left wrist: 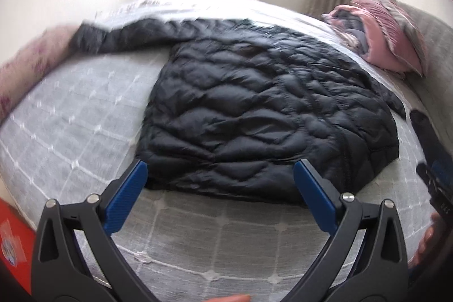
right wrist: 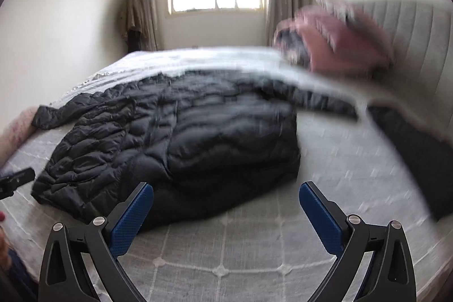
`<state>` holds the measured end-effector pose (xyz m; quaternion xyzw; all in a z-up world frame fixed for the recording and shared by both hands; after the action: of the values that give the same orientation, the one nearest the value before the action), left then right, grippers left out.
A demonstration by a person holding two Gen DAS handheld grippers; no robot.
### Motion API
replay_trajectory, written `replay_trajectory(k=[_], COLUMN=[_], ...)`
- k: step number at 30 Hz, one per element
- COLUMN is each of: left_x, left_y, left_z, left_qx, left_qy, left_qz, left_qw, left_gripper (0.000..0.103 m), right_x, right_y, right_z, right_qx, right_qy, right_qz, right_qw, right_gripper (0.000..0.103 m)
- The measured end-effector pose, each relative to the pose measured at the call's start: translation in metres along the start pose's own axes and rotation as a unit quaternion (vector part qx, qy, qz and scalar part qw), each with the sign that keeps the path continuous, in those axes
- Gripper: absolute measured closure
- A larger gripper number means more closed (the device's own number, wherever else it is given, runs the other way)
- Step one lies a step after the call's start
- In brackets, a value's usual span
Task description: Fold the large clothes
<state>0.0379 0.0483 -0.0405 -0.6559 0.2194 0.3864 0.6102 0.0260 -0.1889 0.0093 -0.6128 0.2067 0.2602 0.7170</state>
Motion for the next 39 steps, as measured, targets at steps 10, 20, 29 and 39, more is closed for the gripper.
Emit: replay_trajectory(k=[10, 20, 29, 39], left_x=[0.036, 0.077, 0.073, 0.091], left_y=[0.014, 0.016, -0.028, -0.05], left_z=[0.037, 0.018, 0.033, 0.051], left_qx=[0.024, 0.068, 0.015, -0.055], left_qy=[-0.026, 0.025, 0.016, 0.034], left_qz=[0.01, 0.065, 0.048, 0.061], left_qw=[0.9993, 0.9952, 0.9986, 0.996], left_gripper=[0.0, 0.0, 0.0, 0.011], right_x=[0.049, 0.118, 0.095, 0.129], right_y=[0.026, -0.017, -0.099, -0.084], right_z=[-0.086, -0.086, -0.086, -0.117], right_qx=[0.055, -0.023, 0.028, 0.085], right_qy=[0.164, 0.166, 0.053, 0.032], right_qz=[0.155, 0.146, -0.062, 0.001], right_qw=[0.973, 0.975, 0.996, 0.996], right_gripper=[0.0, 0.007, 0.01, 0.05])
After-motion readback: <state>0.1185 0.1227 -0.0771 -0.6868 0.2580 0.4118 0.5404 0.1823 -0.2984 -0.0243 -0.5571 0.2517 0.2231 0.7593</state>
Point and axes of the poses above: each gripper's, at about its wrist camera, not at the fingertips, and x roughly the way its jaws point, z to its left, y to its underside, the point moved 1 cm from there along x, roughly the way its jaws point, and after that the axes turned 14 degrees about -y, right-handed, at the moved point
